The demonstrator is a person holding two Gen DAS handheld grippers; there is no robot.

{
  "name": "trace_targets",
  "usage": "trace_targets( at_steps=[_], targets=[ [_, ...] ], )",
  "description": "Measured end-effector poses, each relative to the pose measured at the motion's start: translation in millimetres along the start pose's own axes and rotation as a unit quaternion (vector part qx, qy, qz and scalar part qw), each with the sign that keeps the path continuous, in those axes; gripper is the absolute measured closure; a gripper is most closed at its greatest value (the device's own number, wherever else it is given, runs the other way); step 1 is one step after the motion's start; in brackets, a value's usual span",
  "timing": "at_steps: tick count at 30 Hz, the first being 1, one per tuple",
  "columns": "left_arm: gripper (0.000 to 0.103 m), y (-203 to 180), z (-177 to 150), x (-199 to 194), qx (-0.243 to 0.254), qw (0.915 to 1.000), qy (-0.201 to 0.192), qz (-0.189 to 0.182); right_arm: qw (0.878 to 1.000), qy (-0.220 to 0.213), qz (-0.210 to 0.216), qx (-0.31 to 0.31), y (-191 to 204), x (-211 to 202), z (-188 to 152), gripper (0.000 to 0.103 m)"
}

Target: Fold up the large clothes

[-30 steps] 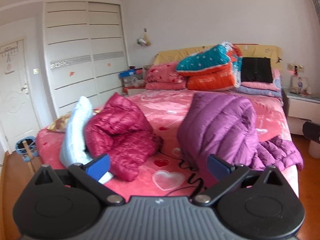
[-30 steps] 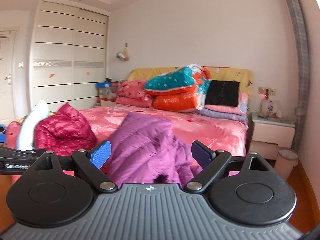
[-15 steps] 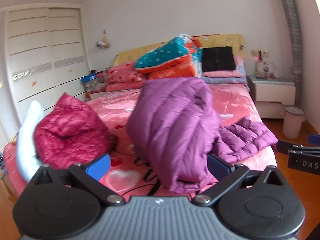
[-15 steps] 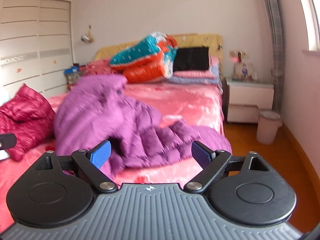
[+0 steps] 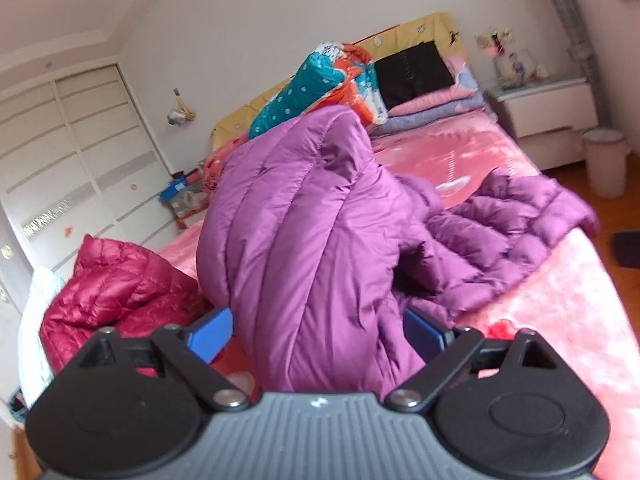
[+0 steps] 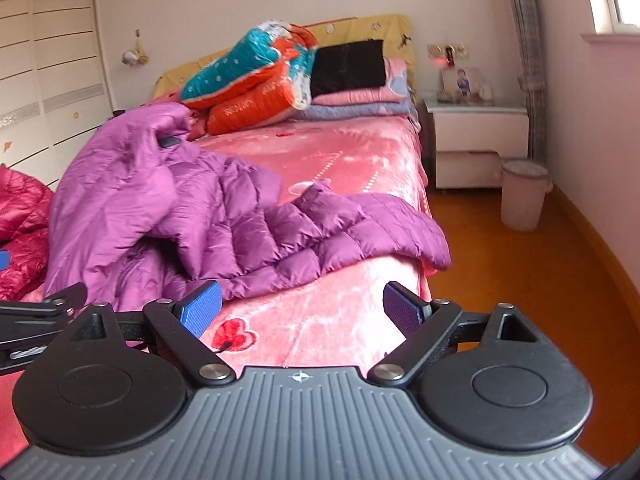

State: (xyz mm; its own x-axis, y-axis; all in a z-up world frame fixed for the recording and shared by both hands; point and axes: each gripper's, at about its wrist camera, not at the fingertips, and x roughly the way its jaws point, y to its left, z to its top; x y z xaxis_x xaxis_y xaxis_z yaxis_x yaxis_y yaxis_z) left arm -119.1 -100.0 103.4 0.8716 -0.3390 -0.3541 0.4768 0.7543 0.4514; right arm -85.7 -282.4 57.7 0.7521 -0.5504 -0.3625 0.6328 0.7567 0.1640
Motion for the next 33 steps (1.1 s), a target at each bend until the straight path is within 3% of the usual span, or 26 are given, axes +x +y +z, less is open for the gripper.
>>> trace_targets(
  at_steps=[7,10,14,19,28,33],
  targets=[
    [0.024,-23,8,46,0.046,0.9971,0.041,0.045,0.999,0.015,0.009,0.029,-3,14,2,0.000],
    [0.038,-21,9,58,0.039,0.9960,0.054,0.060,0.999,0.021,0.011,0.037,-6,19,2,0.000],
    [0.064,-6,14,66,0.001,0.9958,0.068,0.061,0.999,0.025,0.014,0.046,-13,22,4,0.000],
    [0.083,31,19,56,-0.081,0.9932,0.065,0.054,0.997,0.037,0.018,0.068,-20,28,4,0.000],
    [0.095,118,18,-7,-0.171,0.9819,0.042,0.070,0.996,0.047,0.025,0.069,-23,32,2,0.000],
    [0.097,161,-4,-37,-0.222,0.9697,0.067,0.078,0.996,0.048,0.026,0.064,-20,36,4,0.000]
  ],
)
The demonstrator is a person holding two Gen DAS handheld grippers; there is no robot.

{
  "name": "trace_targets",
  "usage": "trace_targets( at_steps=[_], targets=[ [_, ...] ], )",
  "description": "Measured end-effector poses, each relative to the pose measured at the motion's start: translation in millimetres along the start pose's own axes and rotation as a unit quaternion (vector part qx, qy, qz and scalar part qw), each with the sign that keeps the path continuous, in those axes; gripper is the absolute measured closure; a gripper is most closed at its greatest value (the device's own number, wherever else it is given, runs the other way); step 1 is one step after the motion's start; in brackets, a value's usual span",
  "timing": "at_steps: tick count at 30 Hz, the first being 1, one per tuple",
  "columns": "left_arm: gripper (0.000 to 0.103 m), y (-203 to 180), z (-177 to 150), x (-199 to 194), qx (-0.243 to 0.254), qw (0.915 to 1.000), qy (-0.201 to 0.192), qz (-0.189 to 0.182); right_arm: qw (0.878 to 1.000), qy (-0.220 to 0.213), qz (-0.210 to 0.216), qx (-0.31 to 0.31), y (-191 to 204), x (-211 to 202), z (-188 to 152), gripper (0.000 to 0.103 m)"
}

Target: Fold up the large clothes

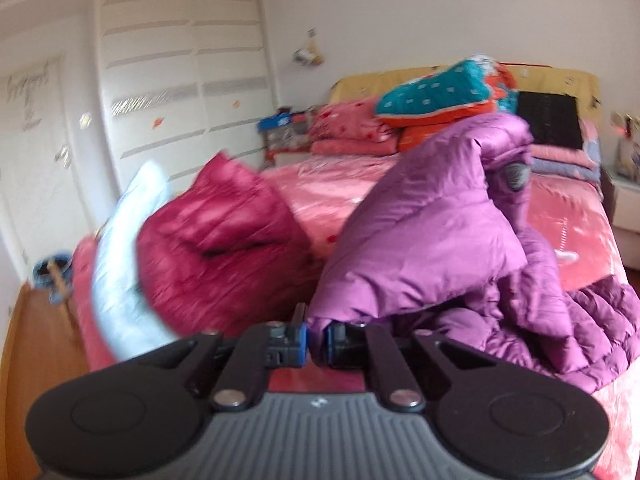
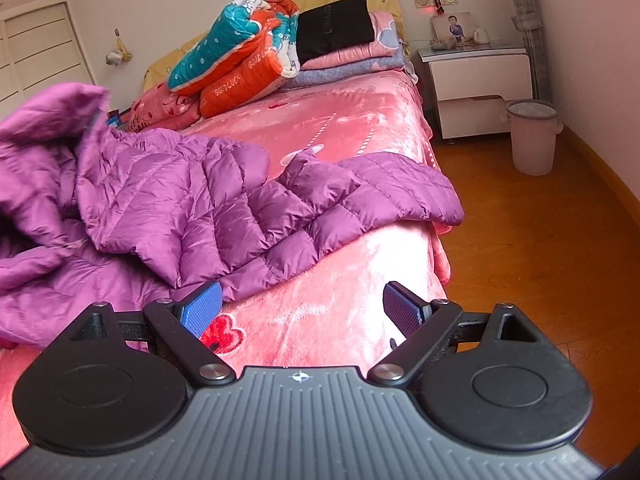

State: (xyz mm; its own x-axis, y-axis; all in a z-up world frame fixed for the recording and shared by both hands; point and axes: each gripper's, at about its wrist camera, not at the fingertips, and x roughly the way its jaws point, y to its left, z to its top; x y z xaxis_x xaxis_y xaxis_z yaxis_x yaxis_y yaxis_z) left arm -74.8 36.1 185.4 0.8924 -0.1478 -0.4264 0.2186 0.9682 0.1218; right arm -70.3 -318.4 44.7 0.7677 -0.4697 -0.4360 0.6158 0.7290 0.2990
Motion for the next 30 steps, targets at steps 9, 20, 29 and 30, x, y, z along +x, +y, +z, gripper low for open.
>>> trace_targets(
  at_steps=[9,20,29,30],
  targets=[
    [0.096,28,-45,28,-0.032,0.9969,0.072,0.002,0.998,0.012,0.024,-0.048,13,8,-2,0.000],
    [0.080,37,-97,35,-0.098,0.9857,0.100,-0.094,0.989,0.029,0.066,-0.126,48,29,-6,0.000],
    [0.059,20,-127,40,-0.122,0.9677,0.154,-0.158,0.977,0.014,0.101,-0.185,71,35,-7,0.000],
    [0.059,15,-128,42,-0.124,0.9658,0.157,-0.165,0.976,0.014,0.107,-0.188,74,37,-7,0.000]
  ],
)
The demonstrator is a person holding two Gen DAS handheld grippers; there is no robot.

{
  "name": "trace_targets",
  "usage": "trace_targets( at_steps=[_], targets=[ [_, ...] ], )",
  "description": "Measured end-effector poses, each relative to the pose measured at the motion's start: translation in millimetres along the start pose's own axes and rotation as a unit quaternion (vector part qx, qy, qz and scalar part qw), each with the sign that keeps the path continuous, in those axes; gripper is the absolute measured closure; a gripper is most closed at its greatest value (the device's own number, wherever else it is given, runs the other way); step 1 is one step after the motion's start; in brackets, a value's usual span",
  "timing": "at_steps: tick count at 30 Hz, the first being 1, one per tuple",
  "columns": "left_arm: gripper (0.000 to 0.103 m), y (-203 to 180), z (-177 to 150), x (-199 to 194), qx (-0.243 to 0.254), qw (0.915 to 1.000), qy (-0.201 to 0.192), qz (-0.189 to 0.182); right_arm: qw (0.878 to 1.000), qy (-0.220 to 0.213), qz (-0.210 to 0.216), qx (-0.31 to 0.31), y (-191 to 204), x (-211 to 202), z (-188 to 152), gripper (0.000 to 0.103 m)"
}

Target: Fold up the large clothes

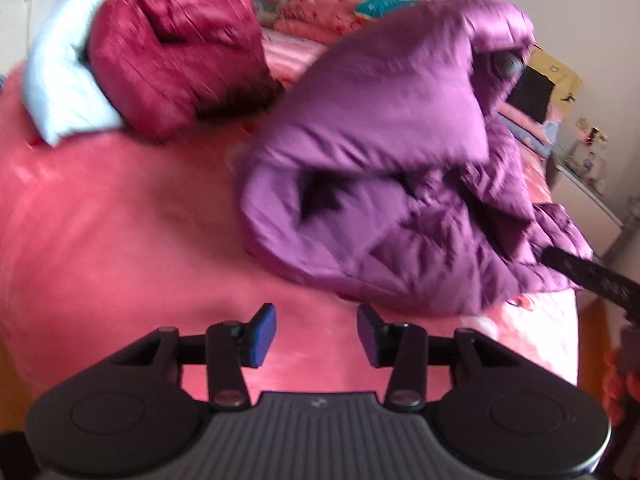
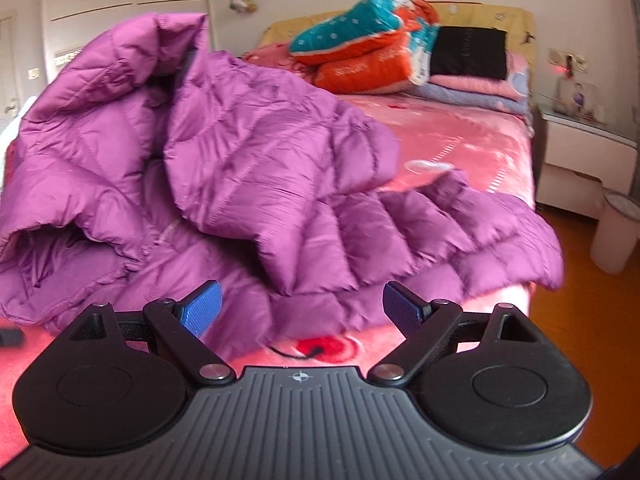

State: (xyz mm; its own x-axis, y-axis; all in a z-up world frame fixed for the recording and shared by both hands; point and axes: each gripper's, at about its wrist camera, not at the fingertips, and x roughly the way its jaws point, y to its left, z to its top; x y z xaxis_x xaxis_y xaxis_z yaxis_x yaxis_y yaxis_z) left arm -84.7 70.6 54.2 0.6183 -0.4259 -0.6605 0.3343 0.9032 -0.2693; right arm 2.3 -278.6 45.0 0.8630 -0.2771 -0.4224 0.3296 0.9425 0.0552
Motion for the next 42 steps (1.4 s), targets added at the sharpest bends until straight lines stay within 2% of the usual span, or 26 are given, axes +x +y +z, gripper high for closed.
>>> trace_targets(
  at_steps=[3,6,8,11,12,14,18,22,24,27,30,32,33,34,35,36,37,39,42],
  targets=[
    [0.056,-12,-1,13,-0.005,0.9997,0.003,-0.024,1.000,-0.004,0.013,-0.021,8,9,4,0.000],
    [0.047,-20,2,23,-0.018,0.9985,-0.006,-0.051,0.998,-0.015,0.022,-0.050,16,15,7,0.000],
    [0.037,-25,4,30,-0.028,0.9973,-0.013,-0.066,0.997,-0.025,0.023,-0.071,19,19,10,0.000],
    [0.035,-31,3,43,-0.047,0.9960,-0.009,-0.075,0.995,-0.034,0.029,-0.085,15,32,18,0.000],
    [0.034,-32,2,46,-0.053,0.9956,-0.010,-0.077,0.995,-0.035,0.039,-0.089,13,37,21,0.000],
    [0.025,-34,2,52,-0.062,0.9946,-0.018,-0.081,0.993,-0.036,0.063,-0.096,11,46,26,0.000],
    [0.018,-37,5,65,-0.086,0.9924,-0.031,-0.083,0.987,-0.032,0.116,-0.109,13,67,37,0.000],
    [0.015,-36,11,77,-0.117,0.9884,-0.045,-0.086,0.978,-0.050,0.103,-0.174,22,73,37,0.000],
    [0.015,-36,12,82,-0.128,0.9870,-0.047,-0.085,0.974,-0.057,0.080,-0.206,24,77,33,0.000],
    [0.016,-38,15,86,-0.133,0.9865,-0.051,-0.082,0.971,-0.053,0.068,-0.224,17,86,30,0.000],
    [0.033,-37,22,89,-0.137,0.9868,-0.052,-0.069,0.972,-0.053,0.043,-0.227,17,93,26,0.000],
    [0.055,-39,27,93,-0.133,0.9880,-0.047,-0.064,0.971,-0.056,0.035,-0.232,21,99,25,0.000],
    [0.060,-40,28,93,-0.127,0.9890,-0.043,-0.061,0.970,-0.056,0.030,-0.234,23,102,23,0.004],
    [0.068,-39,29,91,-0.123,0.9896,-0.043,-0.062,0.971,-0.054,0.025,-0.232,24,103,22,0.009],
    [0.077,-41,31,89,-0.115,0.9903,-0.043,-0.064,0.973,-0.047,0.022,-0.226,25,105,21,0.021],
    [0.080,-43,33,85,-0.105,0.9913,-0.043,-0.066,0.975,-0.041,0.025,-0.215,26,104,21,0.034],
    [0.083,-46,35,81,-0.089,0.9929,-0.045,-0.065,0.978,-0.035,0.027,-0.203,25,106,24,0.039],
    [0.087,-52,40,70,-0.061,0.9946,-0.054,-0.064,0.983,-0.031,0.027,-0.178,24,105,27,0.058],
    [0.089,-54,48,50,-0.039,0.9950,-0.065,-0.066,0.989,-0.032,0.021,-0.142,20,99,35,0.069]
  ],
)
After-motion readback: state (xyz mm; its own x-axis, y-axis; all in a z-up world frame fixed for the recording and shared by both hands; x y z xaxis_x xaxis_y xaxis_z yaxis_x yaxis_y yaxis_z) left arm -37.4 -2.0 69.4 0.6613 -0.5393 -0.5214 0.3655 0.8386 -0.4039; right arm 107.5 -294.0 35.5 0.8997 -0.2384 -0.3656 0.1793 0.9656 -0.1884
